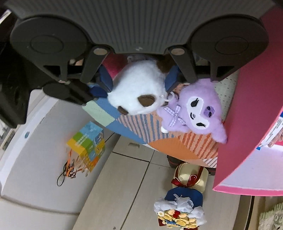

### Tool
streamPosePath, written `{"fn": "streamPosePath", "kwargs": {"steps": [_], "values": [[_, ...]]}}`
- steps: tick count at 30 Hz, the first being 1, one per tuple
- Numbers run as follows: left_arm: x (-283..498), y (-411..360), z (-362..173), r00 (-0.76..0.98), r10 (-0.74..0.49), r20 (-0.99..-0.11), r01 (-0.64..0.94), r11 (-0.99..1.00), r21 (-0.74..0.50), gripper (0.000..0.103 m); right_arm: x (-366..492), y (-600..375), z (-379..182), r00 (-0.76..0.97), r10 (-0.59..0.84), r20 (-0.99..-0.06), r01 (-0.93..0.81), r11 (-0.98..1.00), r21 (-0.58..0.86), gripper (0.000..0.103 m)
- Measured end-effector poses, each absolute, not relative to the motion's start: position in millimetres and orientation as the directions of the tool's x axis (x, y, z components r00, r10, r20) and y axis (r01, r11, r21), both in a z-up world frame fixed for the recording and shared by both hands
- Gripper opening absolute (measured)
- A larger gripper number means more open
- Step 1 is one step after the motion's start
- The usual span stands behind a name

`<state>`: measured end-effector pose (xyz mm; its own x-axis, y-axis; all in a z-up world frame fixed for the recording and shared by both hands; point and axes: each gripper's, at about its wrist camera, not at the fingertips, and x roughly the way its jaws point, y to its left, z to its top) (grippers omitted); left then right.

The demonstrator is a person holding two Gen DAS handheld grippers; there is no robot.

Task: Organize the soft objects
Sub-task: 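Grasp the white panda plush with the left gripper, then carry the panda plush over the pink box with the left gripper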

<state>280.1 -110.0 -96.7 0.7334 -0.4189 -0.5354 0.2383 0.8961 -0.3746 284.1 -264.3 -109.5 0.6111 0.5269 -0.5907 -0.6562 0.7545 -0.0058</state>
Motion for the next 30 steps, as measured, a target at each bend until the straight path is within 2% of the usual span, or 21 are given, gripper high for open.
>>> {"fn": "streamPosePath", "kwargs": {"steps": [4, 7, 30], "values": [[276, -114, -96, 0.740, -0.399, -0.541, 0.248, 0.910, -0.332, 0.053, 277, -260, -111, 0.645, 0.479, -0.595, -0.617, 0.786, -0.037, 0.083], [271, -114, -93, 0.740, -0.405, -0.537, 0.254, 0.908, -0.334, 0.053, 274, -268, -109, 0.651, 0.490, -0.580, -0.595, 0.803, 0.011, 0.080], [179, -103, -49, 0.768, -0.447, -0.459, 0.364, 0.894, -0.262, 0.054, 176, -251, -68, 0.768, 0.414, -0.488, -0.502, 0.863, -0.057, 0.083]]}}
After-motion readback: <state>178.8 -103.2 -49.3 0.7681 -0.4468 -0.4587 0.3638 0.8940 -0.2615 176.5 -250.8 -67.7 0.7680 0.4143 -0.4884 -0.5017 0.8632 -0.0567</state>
